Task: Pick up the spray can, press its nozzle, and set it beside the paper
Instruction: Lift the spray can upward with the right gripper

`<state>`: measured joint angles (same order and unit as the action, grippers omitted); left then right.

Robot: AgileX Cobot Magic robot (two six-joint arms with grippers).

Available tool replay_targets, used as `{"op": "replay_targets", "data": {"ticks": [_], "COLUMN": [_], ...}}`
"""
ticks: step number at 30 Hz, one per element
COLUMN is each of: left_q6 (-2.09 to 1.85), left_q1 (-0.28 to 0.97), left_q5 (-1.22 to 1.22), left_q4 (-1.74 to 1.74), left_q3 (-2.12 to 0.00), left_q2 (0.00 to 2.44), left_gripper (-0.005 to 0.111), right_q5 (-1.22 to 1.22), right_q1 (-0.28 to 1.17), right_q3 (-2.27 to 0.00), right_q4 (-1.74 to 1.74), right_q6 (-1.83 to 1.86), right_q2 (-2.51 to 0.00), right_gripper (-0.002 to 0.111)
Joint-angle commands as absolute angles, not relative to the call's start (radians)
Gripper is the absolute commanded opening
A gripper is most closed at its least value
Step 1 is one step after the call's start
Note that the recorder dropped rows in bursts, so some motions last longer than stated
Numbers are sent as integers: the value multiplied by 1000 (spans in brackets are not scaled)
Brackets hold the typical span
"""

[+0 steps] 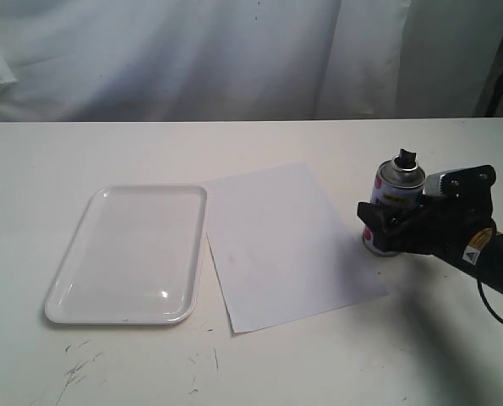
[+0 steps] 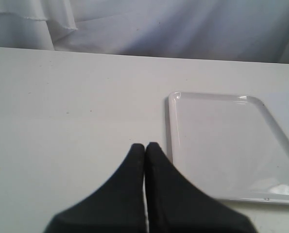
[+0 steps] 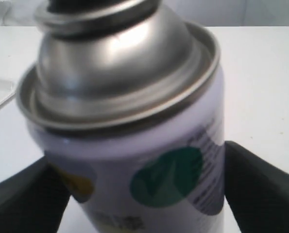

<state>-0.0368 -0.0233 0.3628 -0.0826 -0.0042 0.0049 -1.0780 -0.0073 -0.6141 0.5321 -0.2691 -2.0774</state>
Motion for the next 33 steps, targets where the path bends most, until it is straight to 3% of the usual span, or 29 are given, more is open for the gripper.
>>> {"op": "replay_targets", "data": {"ticks": [1, 7, 13, 17, 28, 33], "left_q6": [-37, -34, -34, -37, -37, -34], "left_q1": [-18, -18, -18, -18, -18, -18], "left_q5": [356, 356, 356, 356, 356, 356], "left_q4": [-87, -87, -87, -87, -87, -87], "left_q3": [0, 0, 0, 0, 0, 0], "left_q2": [0, 0, 0, 0, 0, 0], "left_gripper": [0, 0, 0, 0, 0, 0], "right_q5": [-1102, -1128, -1147, -1095, -431, -304], "right_q1": [-5, -5, -5, 1, 195, 256], "right_q3": [-616, -616, -616, -642, -872, -928], "right_q4": [534, 534, 531, 535, 562, 562], "right_q6": [-265, -265, -312, -333, -367, -360], "right_q2": [-2075, -2075, -2043, -1975, -1800, -1795], "right_gripper": [67, 44, 0, 0, 0, 0]}}
